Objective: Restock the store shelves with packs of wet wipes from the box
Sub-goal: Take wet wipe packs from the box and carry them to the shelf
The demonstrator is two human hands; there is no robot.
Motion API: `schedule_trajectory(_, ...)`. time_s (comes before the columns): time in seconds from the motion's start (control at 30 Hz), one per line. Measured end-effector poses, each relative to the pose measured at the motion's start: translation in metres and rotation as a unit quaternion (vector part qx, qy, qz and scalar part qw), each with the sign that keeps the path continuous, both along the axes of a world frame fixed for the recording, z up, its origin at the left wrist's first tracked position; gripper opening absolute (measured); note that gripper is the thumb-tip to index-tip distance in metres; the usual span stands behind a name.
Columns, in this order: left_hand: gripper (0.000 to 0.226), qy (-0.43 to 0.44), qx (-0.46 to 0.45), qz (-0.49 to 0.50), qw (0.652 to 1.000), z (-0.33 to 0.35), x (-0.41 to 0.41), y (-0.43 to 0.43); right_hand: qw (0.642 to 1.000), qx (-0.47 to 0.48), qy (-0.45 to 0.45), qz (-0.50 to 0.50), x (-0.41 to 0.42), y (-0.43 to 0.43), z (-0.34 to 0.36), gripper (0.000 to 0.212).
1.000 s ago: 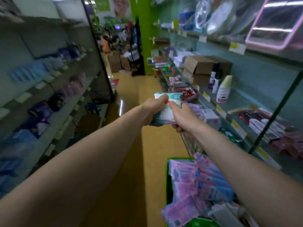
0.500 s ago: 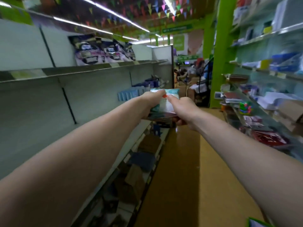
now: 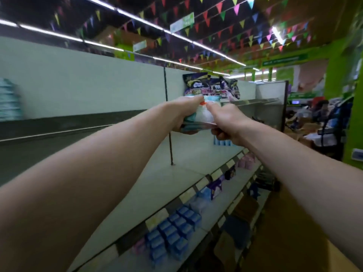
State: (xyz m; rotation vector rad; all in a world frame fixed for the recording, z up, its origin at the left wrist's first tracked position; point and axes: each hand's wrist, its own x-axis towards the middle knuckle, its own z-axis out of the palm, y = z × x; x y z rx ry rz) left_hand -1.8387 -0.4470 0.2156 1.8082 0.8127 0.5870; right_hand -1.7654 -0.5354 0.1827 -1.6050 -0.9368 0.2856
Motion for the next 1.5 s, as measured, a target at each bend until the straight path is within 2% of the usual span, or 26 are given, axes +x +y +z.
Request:
schedule_trajectory(0.13, 0.042, -0.003, -0.022, 0.037, 0.999, 0.013, -0.049, 0.045, 0.997, 0.010, -0.001, 0.080, -0.036, 0.052, 0.015, 0.039)
schedule_trajectory(0.3, 0.030, -0.091, -0.055, 0.090, 0.990, 0.032, -0.110, 0.087, 0.979, 0.018, -0.010, 0.202, -0.075, 0.103, 0.032, 0.030)
schedule_trajectory(0.43, 0.024, -0.076, -0.065, 0.174, 0.980, 0.055, -0.156, 0.104, 0.959, 0.014, -0.032, 0.281, -0.092, 0.140, 0.047, 0.032)
schedule_trajectory(0.53, 0.021, -0.073, -0.046, 0.224, 0.971, 0.064, -0.178, 0.115, 0.952, 0.000, -0.038, 0.305, -0.101, 0.165, 0.059, 0.032)
schedule_trajectory(0.6, 0.022, -0.078, -0.031, 0.259, 0.962, 0.068, -0.186, 0.125, 0.946, 0.000, -0.003, 0.325, -0.106, 0.182, 0.064, 0.032)
schedule_trajectory(0.73, 0.023, -0.098, 0.008, 0.337, 0.936, 0.072, -0.195, 0.146, 0.911, -0.014, 0.103, 0.400, -0.115, 0.213, 0.070, 0.034)
schedule_trajectory(0.83, 0.017, -0.111, 0.025, 0.373, 0.921, 0.072, -0.203, 0.157, 0.891, -0.044, 0.123, 0.435, -0.124, 0.230, 0.072, 0.045)
schedule_trajectory(0.9, 0.025, -0.124, 0.033, 0.379, 0.917, 0.071, -0.211, 0.161, 0.873, -0.047, 0.137, 0.466, -0.135, 0.237, 0.074, 0.037)
schedule_trajectory(0.97, 0.031, -0.126, 0.035, 0.381, 0.915, 0.070, -0.220, 0.164, 0.865, -0.034, 0.141, 0.480, -0.145, 0.245, 0.077, 0.023)
schedule_trajectory(1.1, 0.020, -0.126, 0.027, 0.438, 0.890, 0.076, -0.237, 0.169, 0.876, 0.000, 0.111, 0.469, -0.156, 0.261, 0.087, 0.011)
schedule_trajectory(1.3, 0.022, -0.062, 0.081, 0.494, 0.863, 0.090, -0.266, 0.177, 0.873, 0.010, 0.055, 0.485, -0.175, 0.276, 0.105, 0.018)
schedule_trajectory(1.5, 0.019, -0.076, 0.127, 0.496, 0.856, 0.108, -0.295, 0.188, 0.863, 0.017, 0.036, 0.504, -0.204, 0.298, 0.125, 0.020)
